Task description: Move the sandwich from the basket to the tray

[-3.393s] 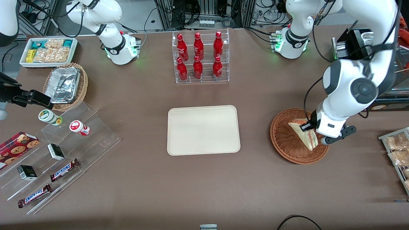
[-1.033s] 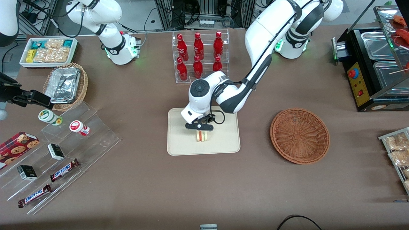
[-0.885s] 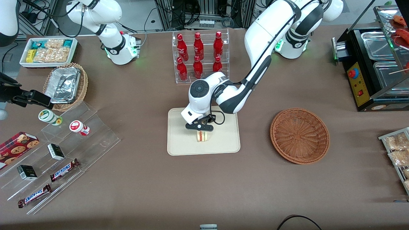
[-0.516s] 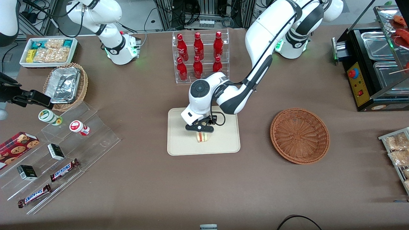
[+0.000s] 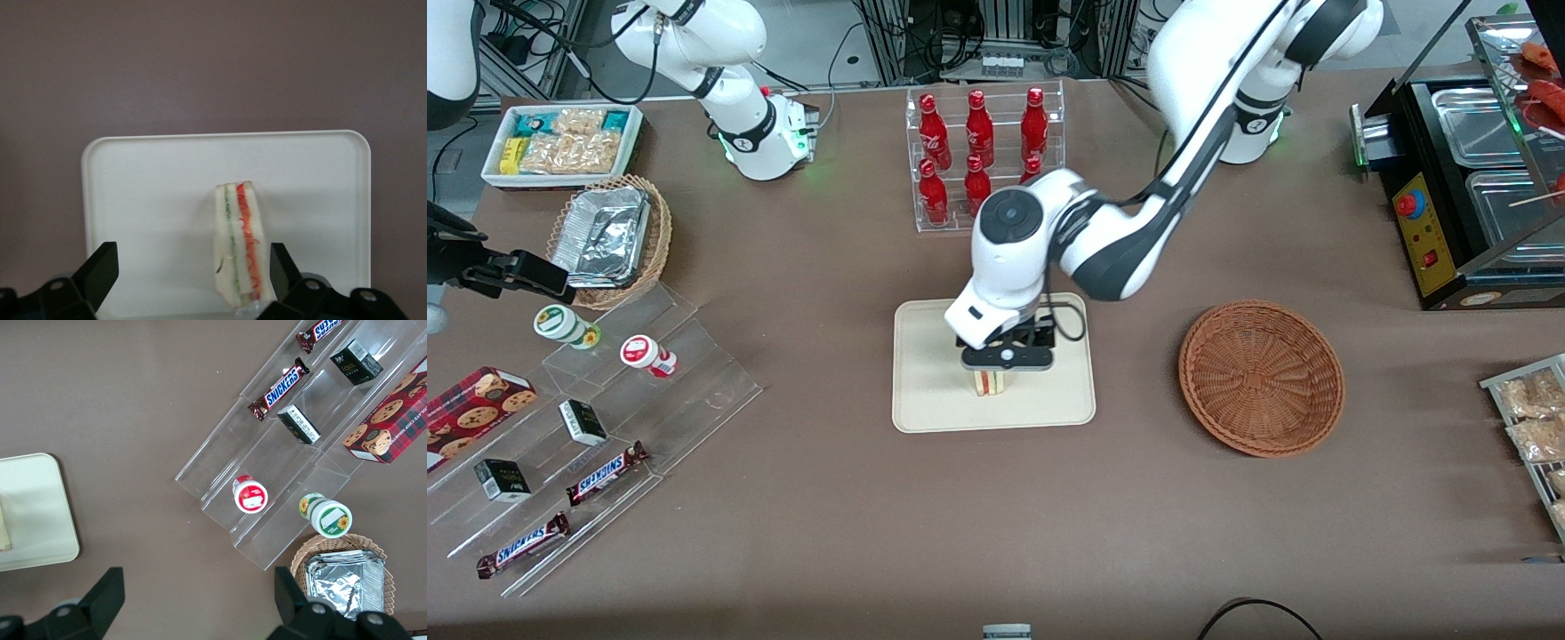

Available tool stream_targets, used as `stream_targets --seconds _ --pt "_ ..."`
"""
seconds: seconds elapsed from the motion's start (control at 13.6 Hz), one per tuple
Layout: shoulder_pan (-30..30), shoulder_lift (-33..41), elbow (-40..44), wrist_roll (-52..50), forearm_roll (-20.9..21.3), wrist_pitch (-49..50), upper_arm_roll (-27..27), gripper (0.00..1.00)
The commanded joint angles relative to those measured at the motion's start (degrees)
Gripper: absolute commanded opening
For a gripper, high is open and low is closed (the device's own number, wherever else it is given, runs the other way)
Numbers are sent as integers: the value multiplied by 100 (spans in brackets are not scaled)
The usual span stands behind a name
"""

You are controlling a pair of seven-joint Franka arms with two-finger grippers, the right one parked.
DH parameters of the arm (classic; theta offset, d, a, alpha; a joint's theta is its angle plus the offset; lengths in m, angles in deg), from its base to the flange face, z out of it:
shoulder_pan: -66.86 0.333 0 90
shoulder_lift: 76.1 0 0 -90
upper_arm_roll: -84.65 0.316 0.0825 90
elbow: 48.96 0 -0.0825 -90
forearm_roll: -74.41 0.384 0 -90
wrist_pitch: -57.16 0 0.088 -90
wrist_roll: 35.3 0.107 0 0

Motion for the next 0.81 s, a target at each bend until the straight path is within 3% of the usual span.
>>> stream_targets --seconds 0.0,0.22,0.74 --pt "426 618 -172 -68 -103 554 -9 100" --pt "981 1198 -189 317 -306 1142 -9 100" --pt "2439 2376 -434 2418 -824 2602 -9 100"
